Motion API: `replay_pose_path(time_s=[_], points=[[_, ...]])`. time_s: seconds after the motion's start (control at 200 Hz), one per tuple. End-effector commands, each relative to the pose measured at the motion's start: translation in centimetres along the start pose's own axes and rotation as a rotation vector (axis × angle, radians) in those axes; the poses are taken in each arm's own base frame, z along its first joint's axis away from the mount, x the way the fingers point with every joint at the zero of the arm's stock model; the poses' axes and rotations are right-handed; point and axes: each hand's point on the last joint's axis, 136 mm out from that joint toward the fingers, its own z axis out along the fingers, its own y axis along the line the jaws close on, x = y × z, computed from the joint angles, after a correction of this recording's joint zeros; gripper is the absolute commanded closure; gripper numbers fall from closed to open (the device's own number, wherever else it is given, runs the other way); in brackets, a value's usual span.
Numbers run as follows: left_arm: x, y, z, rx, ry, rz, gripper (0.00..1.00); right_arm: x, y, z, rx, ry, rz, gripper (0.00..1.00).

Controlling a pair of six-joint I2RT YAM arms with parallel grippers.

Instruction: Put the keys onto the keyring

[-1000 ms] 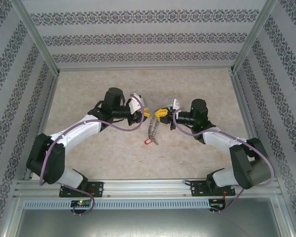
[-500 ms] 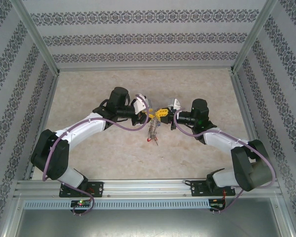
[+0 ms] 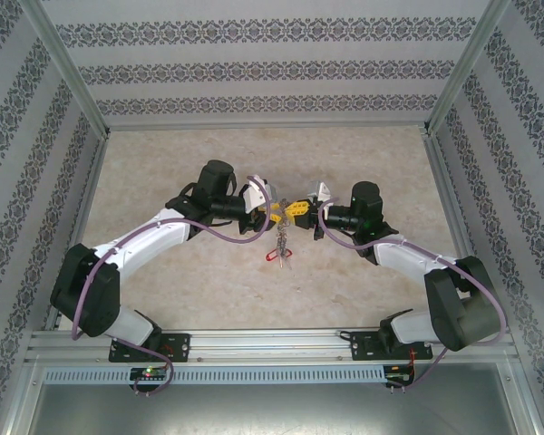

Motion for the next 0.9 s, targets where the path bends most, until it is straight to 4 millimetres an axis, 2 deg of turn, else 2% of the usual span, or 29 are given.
replay_pose_path(time_s=[0.0, 0.19, 0.325, 0.405, 0.445, 0.525, 0.645, 0.894], points=[[-0.9, -0.2, 0.2, 0.014, -0.018, 0.011, 0.66, -2.5, 0.3, 0.1, -0.031, -0.050, -0.095, 1.00], [-0.7, 1.1, 0.7, -0.025, 0.000, -0.006, 0.70, -2.6, 0.4, 0.2, -0.033, -0.052, -0.096, 1.00], [-0.4, 1.5, 0.8, -0.042, 0.028, -0.013, 0.80, -2.8, 0.4, 0.5, -0.027, -0.059, -0.092, 1.00], [-0.5, 1.4, 0.8, -0.035, 0.022, -0.012, 0.91, -2.8, 0.4, 0.7, -0.027, -0.058, -0.088, 1.00], [-0.6, 1.1, 0.8, -0.021, 0.017, -0.011, 1.00, -2.8, 0.3, 0.9, -0.024, -0.060, -0.089, 1.00], [0.0, 0.3, 0.8, 0.017, 0.033, -0.013, 1.00, -2.8, -0.1, 1.3, 0.009, -0.056, -0.074, 1.00], [1.2, -0.3, 0.4, 0.009, 0.058, -0.012, 1.00, -4.1, -1.0, 1.4, 0.086, -0.109, -0.083, 1.00], [1.7, -0.8, -0.1, -0.013, 0.043, 0.000, 1.00, -4.7, -2.4, 1.1, 0.197, -0.153, -0.057, 1.00]])
